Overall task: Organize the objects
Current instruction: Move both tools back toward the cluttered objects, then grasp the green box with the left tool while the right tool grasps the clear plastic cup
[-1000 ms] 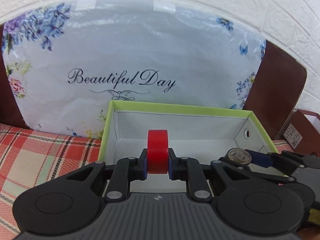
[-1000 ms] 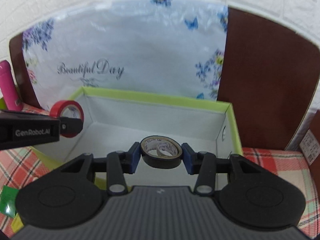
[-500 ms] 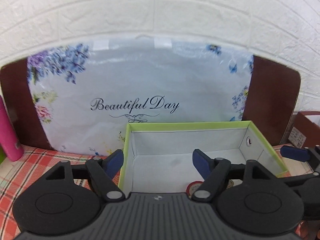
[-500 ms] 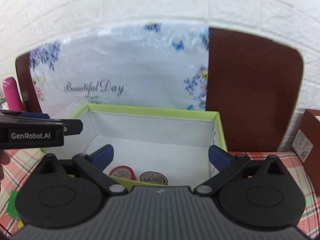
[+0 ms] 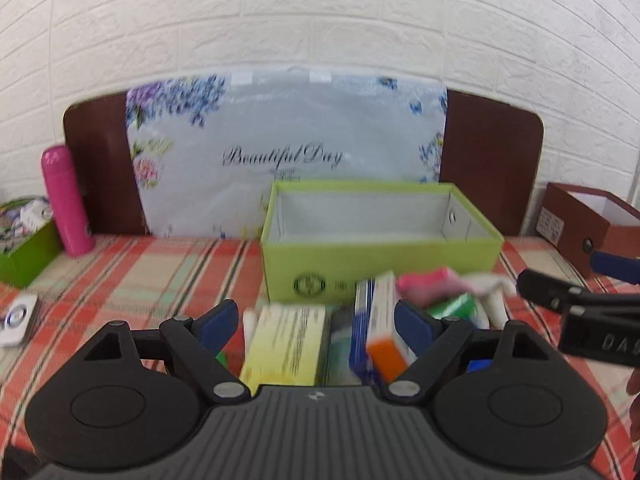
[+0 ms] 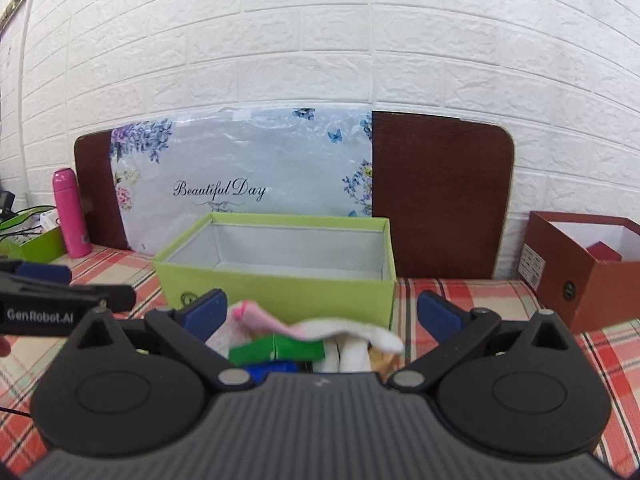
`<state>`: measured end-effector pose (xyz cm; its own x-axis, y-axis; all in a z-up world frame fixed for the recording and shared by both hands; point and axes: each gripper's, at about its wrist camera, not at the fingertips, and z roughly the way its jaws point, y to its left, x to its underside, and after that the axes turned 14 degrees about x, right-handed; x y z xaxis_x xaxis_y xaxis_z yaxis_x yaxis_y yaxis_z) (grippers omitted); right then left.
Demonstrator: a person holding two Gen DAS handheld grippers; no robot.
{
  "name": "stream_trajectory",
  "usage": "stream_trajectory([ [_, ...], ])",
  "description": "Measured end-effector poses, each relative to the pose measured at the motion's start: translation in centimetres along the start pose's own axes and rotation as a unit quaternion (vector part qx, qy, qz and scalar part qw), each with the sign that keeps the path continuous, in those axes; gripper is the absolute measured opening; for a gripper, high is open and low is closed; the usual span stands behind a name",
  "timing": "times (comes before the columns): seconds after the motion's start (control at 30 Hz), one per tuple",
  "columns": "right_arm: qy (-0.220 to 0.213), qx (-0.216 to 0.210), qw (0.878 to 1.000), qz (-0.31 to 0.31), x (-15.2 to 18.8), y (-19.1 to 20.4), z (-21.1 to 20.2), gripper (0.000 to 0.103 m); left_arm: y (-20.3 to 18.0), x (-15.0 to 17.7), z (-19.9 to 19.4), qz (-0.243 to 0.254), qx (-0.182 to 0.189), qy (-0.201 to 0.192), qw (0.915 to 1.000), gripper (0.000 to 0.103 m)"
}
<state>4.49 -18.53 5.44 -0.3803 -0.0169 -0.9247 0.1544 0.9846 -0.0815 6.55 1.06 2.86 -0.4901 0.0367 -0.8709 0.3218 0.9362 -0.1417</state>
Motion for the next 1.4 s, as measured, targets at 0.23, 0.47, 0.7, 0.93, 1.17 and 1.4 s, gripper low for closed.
stream_trajectory([
  [0.23,0.04,-0.002,0.999,0.029,5.5,-1.1,-3.2,0.103,0.3,4.9,-1.8,-0.012,-0.003,0.042,0.9991,0.088],
  [0.47,0.094,-0.022,0.995,0.015,10.4,0.3,-3.8,0.103,1.0,7.6,-2.4,-0.026,0.008,0.06,0.9978,0.088],
  [0.7,0.132,-0.056,0.99,0.007,12.0,1.3,-3.8,0.103,2.4,9.0,-2.5,-0.043,-0.003,0.074,0.9964,0.088],
  [0.93,0.119,-0.009,0.992,0.042,11.5,0.5,-3.7,0.103,4.2,8.5,-2.9,-0.058,-0.021,0.065,0.996,0.088],
  [1.17,0.075,0.062,0.995,0.039,9.5,-1.3,-2.5,0.095,7.0,6.3,-2.0,-0.061,-0.054,0.045,0.9956,0.088],
  [1.4,0.098,0.096,0.989,0.054,10.3,-3.0,0.3,0.024,10.5,2.9,1.8,-0.082,-0.088,0.028,0.9923,0.088],
])
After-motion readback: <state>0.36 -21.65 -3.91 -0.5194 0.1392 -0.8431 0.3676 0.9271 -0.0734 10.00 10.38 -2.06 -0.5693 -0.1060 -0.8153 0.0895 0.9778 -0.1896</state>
